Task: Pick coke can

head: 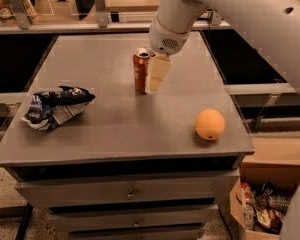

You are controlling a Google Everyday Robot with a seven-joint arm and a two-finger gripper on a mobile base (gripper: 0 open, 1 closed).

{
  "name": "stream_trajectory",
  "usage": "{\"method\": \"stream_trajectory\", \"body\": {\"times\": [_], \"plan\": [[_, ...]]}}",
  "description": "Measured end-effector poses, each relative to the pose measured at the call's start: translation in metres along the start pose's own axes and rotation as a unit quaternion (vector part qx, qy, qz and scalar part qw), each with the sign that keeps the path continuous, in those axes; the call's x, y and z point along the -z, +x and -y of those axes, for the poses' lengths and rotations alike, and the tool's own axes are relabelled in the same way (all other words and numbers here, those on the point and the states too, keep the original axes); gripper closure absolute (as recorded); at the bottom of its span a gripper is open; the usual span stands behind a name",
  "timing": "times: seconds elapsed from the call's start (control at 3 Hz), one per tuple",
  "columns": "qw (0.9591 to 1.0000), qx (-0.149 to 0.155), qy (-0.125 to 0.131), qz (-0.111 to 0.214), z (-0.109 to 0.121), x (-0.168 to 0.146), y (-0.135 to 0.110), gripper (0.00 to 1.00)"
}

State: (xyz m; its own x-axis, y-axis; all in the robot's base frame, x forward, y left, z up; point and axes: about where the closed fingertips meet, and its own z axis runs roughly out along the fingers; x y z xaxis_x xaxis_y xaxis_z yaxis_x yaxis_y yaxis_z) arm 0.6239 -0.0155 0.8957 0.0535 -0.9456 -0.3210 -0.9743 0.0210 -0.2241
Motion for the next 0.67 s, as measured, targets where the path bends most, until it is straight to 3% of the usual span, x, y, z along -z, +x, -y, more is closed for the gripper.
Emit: {"method": "stream_trajectory", "body": {"times": [0.67], "plan": [[0.9997, -0.007, -0.016, 0.015, 0.0125, -0.0238, -0.0144, 0.64]]}}
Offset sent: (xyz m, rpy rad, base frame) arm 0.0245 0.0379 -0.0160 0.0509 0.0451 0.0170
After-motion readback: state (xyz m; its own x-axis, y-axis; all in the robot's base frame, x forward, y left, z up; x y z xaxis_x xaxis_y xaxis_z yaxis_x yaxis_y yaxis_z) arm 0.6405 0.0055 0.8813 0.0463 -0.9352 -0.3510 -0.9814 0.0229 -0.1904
